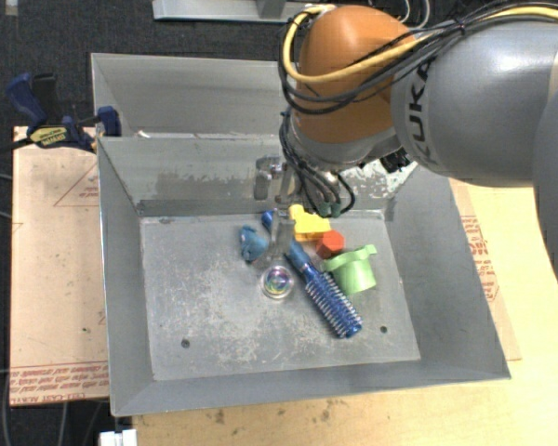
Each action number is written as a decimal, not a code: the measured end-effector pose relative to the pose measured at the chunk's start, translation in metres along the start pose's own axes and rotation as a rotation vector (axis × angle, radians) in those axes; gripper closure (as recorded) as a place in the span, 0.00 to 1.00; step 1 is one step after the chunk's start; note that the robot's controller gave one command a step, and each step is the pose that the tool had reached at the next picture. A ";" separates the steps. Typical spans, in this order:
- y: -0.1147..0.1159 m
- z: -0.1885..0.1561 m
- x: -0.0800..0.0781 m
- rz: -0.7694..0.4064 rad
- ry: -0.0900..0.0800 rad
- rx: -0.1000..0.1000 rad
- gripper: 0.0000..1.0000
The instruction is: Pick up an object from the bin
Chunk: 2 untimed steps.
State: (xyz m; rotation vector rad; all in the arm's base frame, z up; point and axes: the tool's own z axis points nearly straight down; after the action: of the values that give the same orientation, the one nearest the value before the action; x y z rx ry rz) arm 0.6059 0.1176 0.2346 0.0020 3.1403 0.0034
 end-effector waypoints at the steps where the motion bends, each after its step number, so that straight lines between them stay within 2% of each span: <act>1: -0.041 0.132 -0.037 -0.002 0.006 0.003 0.00; 2: -0.039 0.127 -0.039 -0.004 0.000 0.001 1.00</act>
Offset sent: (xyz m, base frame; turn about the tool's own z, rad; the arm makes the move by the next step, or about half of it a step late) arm 0.0386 -0.0390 -0.1266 -0.0058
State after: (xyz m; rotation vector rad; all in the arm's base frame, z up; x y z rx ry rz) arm 0.6450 0.0789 0.1077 -0.0042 3.1398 0.0025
